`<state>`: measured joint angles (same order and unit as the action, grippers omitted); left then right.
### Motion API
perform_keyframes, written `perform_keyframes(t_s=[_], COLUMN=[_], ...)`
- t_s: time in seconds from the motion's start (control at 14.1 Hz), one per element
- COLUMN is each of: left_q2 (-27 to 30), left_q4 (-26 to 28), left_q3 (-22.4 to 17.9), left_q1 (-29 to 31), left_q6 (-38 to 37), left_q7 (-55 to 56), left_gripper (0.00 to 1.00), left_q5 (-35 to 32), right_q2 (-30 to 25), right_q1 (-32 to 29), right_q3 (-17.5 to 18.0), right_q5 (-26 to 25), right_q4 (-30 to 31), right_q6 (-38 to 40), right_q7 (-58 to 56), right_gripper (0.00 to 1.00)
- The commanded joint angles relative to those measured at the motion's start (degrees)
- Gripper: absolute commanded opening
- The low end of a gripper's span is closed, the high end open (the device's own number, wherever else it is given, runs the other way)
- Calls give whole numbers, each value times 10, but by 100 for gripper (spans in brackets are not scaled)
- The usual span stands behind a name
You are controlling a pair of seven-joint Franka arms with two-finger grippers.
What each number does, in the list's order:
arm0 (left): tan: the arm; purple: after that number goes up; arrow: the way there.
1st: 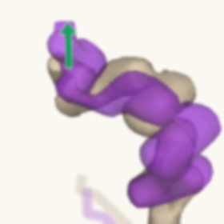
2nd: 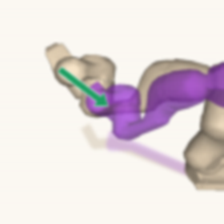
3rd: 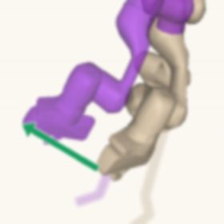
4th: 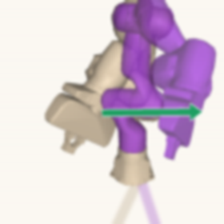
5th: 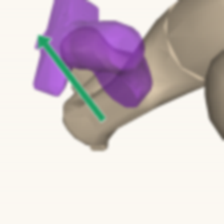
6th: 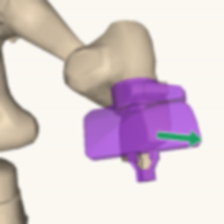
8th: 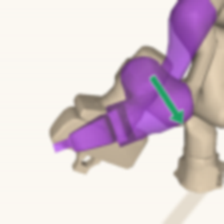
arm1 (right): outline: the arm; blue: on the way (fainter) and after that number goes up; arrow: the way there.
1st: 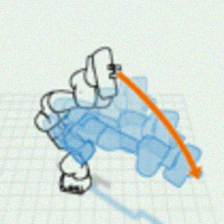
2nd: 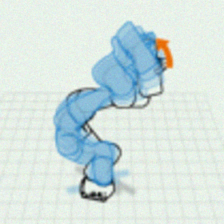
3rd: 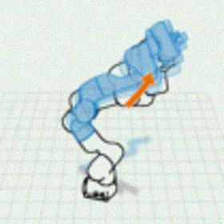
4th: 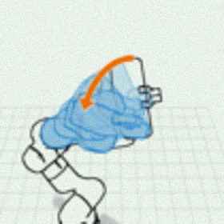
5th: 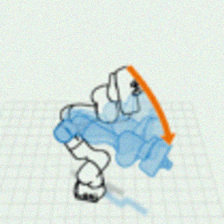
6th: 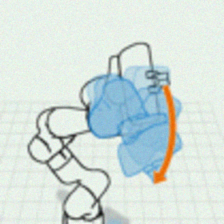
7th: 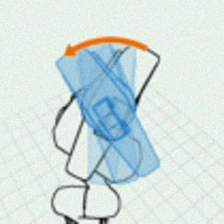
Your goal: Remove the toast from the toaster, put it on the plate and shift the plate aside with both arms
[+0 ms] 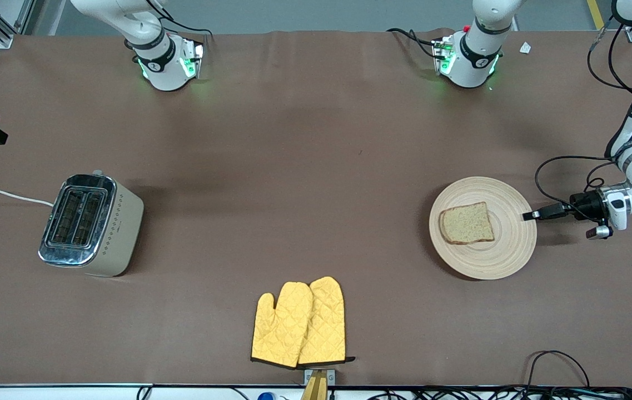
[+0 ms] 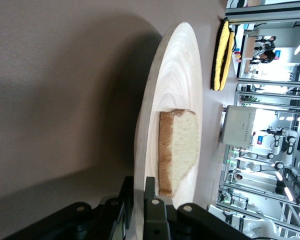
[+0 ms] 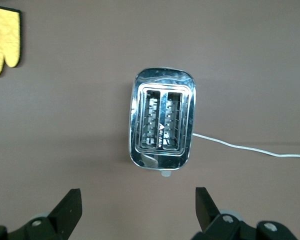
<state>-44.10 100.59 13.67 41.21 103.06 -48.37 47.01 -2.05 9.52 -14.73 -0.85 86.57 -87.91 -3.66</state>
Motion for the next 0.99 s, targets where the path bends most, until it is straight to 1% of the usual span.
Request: perform_keyframes(t_s=[0.0,0.07,0.14,0.28,0.35,0.49,0.64,0.71,0.92], left_q2=[1,2,6,16,28,58,94,112,176], left_q4=[-33,-36,-39,-65,-85,-122,-141,-152,-160], left_q3=[3,4,4,9,13,34,72,91,153], left_q1=[2,1,1,1,-2,-15,-15,-15,-15], left_q6=[-22,-21,-21,-23,-23,-25,-25,-25,-25], left_q7=[16,27,35,49,58,111,172,203,290], left_gripper=[46,77,100,100,100,100,100,100,100], left_q5=[-31,-33,-34,-46,-77,-121,-167,-198,-307], right_q2=[6,6,6,6,6,6,6,6,6], right_q1=[14,14,14,13,13,13,13,13,13], right_q3=[1,1,1,1,1,1,1,1,1], right_q5=[-20,-19,-18,-17,-17,-17,-17,-17,-16], right_q4=[-9,-8,-6,4,19,25,25,25,23], right_q6=[10,9,9,10,5,4,4,4,3], right_q7=[31,30,30,30,30,30,30,30,30], right_gripper=[100,100,100,100,100,100,100,100,100])
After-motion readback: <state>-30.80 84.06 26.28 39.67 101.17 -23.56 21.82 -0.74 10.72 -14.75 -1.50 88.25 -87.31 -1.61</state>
